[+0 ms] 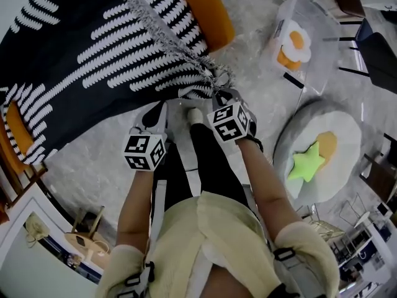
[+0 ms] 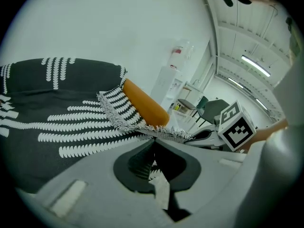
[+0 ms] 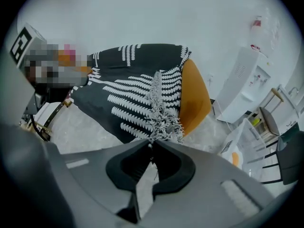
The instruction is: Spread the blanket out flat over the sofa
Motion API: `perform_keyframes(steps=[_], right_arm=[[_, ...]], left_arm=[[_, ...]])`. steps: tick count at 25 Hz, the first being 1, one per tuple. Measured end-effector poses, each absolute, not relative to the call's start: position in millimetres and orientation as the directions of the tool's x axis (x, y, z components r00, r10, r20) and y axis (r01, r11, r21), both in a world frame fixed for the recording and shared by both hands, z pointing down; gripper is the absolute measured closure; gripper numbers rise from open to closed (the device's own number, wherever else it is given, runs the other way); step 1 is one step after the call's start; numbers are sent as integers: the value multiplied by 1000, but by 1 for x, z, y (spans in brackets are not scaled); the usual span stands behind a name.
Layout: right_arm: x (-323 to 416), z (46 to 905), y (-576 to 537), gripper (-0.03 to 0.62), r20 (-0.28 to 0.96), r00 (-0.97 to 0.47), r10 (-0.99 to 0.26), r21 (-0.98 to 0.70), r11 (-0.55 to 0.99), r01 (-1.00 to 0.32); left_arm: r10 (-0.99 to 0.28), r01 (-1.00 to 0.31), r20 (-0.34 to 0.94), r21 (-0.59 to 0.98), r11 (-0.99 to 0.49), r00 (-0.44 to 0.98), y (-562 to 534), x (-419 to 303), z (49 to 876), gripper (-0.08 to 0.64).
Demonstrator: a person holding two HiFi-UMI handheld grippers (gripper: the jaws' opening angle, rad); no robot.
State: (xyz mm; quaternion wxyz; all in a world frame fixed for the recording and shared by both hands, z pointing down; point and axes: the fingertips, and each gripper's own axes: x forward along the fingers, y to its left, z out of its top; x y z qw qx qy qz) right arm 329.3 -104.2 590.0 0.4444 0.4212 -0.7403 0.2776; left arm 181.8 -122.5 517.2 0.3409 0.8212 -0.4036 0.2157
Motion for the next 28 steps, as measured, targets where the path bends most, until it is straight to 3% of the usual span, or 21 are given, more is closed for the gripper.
perform_keyframes(steps=[6, 10, 14, 28], right_arm=[[303, 594, -88, 569, 888, -312, -337, -105, 512, -853], [282, 596, -71, 500, 889, -350, -296, -158, 518, -841], [267, 590, -55, 500, 892, -351, -284, -171, 507, -845], [241, 508, -74, 514, 816, -339, -468, -126, 428, -895]], left_arm=[[-517, -810, 628, 389, -439, 582, -123, 173, 518, 555], [-515, -805, 625, 386, -450, 587, -123, 162, 518, 555], [-517, -806, 623, 384, -451, 587, -118, 144, 510, 555], [-604, -834, 577, 348, -428, 550, -107, 70, 457, 555]])
